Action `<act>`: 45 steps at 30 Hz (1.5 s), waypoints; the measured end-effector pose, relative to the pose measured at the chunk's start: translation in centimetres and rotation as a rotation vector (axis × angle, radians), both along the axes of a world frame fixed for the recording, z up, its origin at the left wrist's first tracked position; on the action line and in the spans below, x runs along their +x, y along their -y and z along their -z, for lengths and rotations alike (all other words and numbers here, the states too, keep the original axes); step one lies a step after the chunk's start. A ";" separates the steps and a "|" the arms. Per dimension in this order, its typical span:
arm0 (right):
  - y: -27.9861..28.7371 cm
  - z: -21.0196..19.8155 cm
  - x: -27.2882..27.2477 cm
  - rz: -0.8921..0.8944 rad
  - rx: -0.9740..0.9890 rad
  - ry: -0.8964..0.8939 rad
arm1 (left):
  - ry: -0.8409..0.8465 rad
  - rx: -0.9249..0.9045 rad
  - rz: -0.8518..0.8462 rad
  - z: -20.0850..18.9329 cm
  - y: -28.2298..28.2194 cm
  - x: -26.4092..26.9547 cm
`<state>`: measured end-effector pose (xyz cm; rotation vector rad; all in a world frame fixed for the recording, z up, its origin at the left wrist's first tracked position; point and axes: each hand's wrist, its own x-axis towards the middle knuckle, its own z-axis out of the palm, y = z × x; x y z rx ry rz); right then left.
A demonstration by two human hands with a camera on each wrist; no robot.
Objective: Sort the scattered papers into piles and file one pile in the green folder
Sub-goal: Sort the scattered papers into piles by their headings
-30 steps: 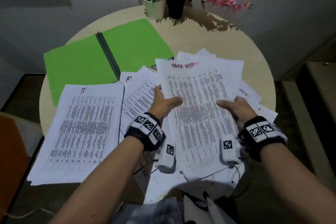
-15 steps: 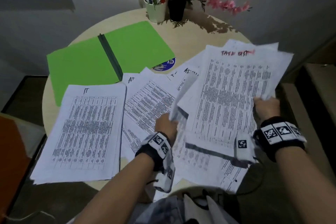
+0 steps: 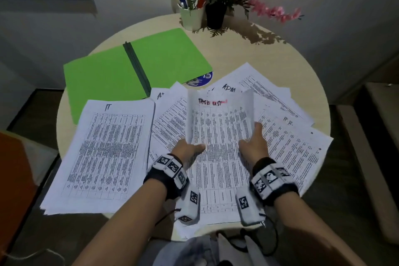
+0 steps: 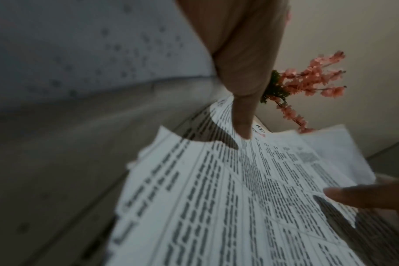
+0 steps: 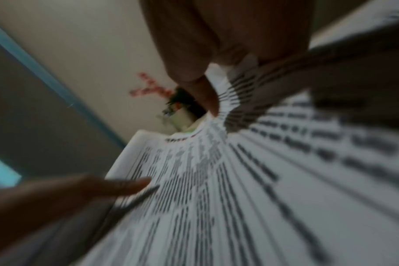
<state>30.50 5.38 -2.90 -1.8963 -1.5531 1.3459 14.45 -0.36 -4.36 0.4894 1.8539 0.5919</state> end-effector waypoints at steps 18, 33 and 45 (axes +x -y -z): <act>-4.4 0.6 -3.7 -0.165 0.040 0.277 | -0.315 0.130 -0.468 0.2 1.7 -4.8; -2.0 -1.0 -4.1 -0.505 -0.137 0.258 | -0.184 0.068 -0.362 1.1 0.9 -4.5; 1.4 1.2 8.7 0.275 -0.152 -0.123 | -0.345 0.045 0.100 -1.3 -3.0 -1.0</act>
